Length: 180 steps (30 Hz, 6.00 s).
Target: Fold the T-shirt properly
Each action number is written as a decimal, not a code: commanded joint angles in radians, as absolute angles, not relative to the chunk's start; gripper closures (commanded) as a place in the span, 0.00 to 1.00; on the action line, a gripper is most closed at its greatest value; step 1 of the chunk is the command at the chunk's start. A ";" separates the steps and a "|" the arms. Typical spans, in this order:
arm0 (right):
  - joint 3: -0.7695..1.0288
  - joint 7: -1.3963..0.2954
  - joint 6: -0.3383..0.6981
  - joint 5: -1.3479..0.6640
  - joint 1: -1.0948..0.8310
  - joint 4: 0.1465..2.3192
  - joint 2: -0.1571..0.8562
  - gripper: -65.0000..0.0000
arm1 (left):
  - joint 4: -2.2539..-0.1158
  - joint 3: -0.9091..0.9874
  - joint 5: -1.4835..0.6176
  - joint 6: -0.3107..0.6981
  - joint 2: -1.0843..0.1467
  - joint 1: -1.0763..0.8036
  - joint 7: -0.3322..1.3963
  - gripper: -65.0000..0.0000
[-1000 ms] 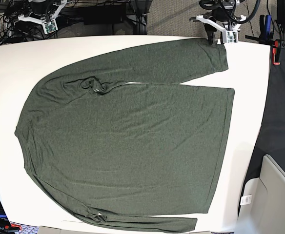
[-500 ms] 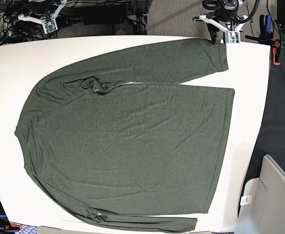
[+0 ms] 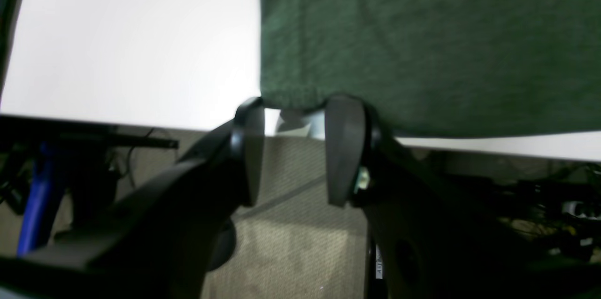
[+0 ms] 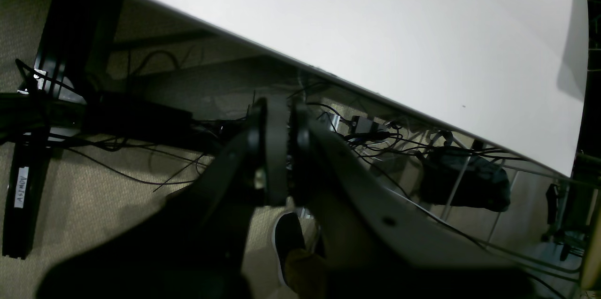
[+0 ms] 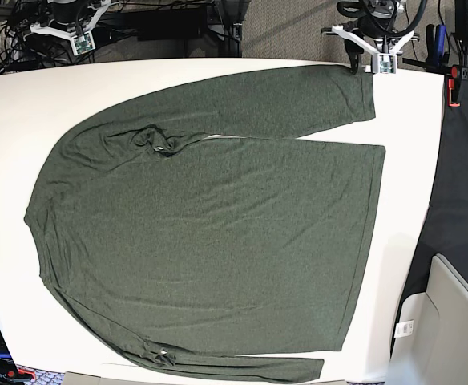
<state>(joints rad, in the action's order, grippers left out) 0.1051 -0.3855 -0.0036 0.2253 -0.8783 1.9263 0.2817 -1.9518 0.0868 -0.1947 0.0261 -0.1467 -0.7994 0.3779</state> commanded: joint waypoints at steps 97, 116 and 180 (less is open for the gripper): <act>0.002 -0.369 0.278 0.845 -0.579 1.934 0.268 0.71 | -1.998 0.104 -0.194 0.019 -0.096 -0.751 0.390 1.00; 0.237 -0.584 0.278 -0.110 -0.661 2.022 0.139 0.72 | -1.995 0.104 -0.194 0.019 -0.097 -0.751 0.392 1.00; 0.435 -0.673 0.372 -0.835 -0.572 1.774 0.124 0.98 | -2.002 0.142 -0.194 0.019 -0.101 -0.757 0.386 1.00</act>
<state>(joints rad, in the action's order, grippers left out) 0.4244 -0.6685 0.3744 -0.8410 -0.5613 1.7615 0.1158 -1.9804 0.1349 -0.1955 0.0250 -0.0944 -0.7452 0.4145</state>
